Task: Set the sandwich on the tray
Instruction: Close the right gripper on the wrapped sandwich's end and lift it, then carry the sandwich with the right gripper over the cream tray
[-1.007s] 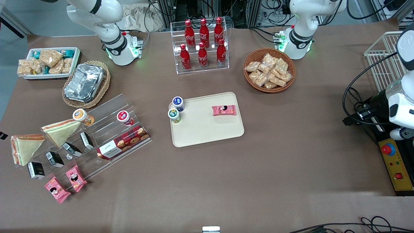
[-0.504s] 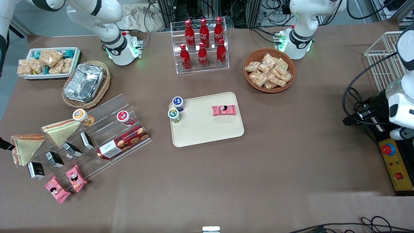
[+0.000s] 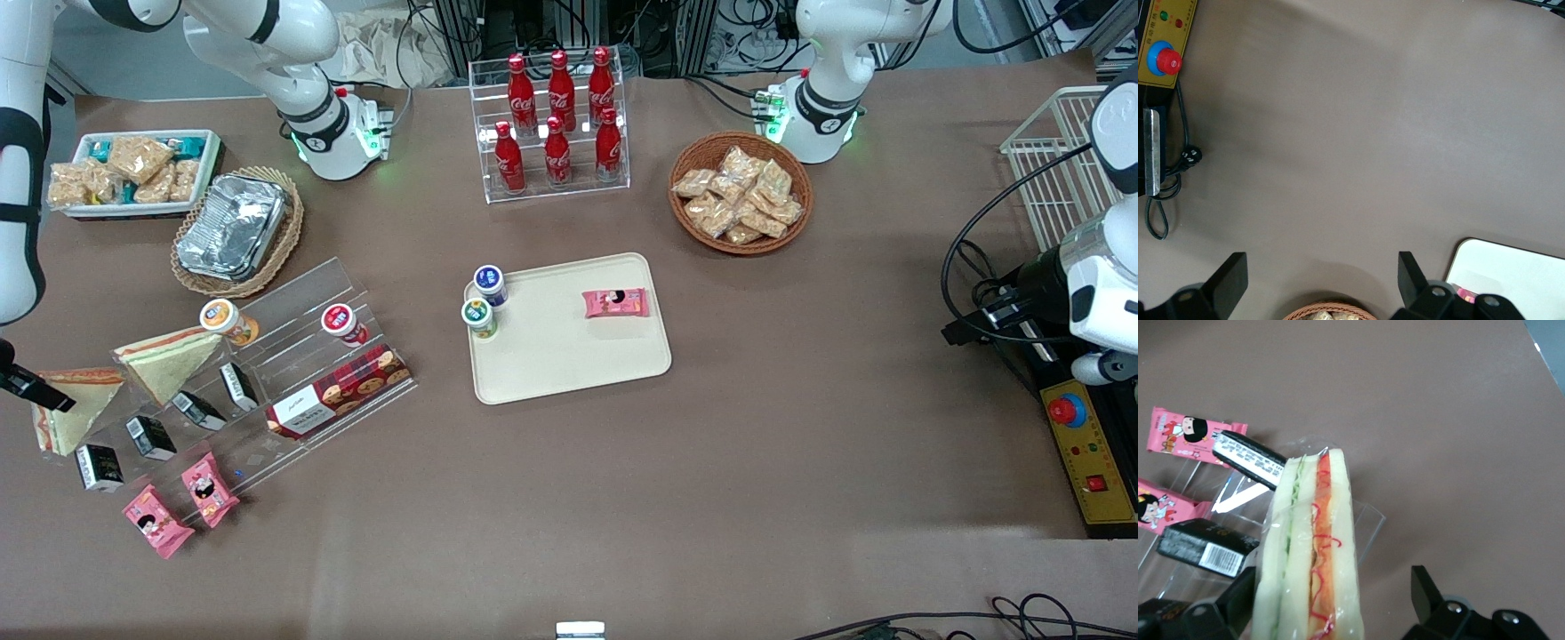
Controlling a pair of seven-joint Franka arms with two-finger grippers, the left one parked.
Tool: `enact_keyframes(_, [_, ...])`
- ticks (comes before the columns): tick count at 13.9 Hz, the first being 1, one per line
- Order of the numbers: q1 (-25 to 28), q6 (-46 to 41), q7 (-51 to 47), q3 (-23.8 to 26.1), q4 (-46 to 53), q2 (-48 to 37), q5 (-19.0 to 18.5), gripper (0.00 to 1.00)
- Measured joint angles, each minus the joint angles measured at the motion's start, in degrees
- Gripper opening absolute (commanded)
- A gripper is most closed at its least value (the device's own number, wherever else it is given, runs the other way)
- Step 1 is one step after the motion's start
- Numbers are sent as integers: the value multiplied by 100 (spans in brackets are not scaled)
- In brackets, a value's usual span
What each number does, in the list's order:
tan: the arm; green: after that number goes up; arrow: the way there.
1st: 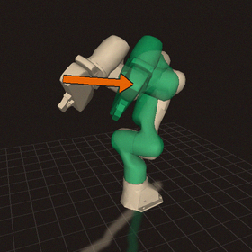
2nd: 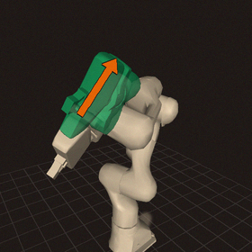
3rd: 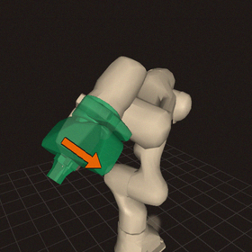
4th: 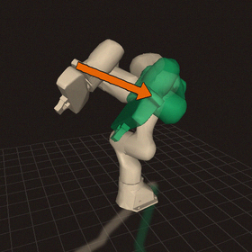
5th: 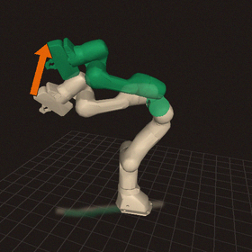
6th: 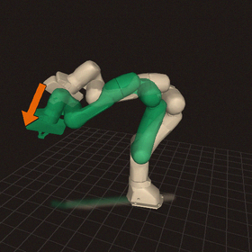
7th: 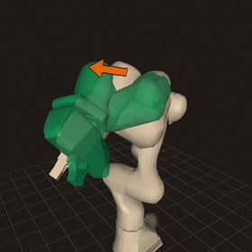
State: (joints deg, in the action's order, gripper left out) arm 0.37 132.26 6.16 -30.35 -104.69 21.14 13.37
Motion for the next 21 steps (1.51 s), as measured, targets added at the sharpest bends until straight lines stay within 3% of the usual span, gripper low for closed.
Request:
enact_keyframes(3, [9, 100, 0, 19, -55, -2, 28, 13])
enact_keyframes(4, [14, 108, 0, 23, -55, -8, 40, 0])
enact_keyframes(12, [31, -78, 419, 25, 155, -104, 46, 0])
enact_keyframes(18, [81, -2079, 452, 28, 1529, -308, 46, 0])
enact_keyframes(21, [413, -2788, -186, 30, 1915, -366, 20, 0])
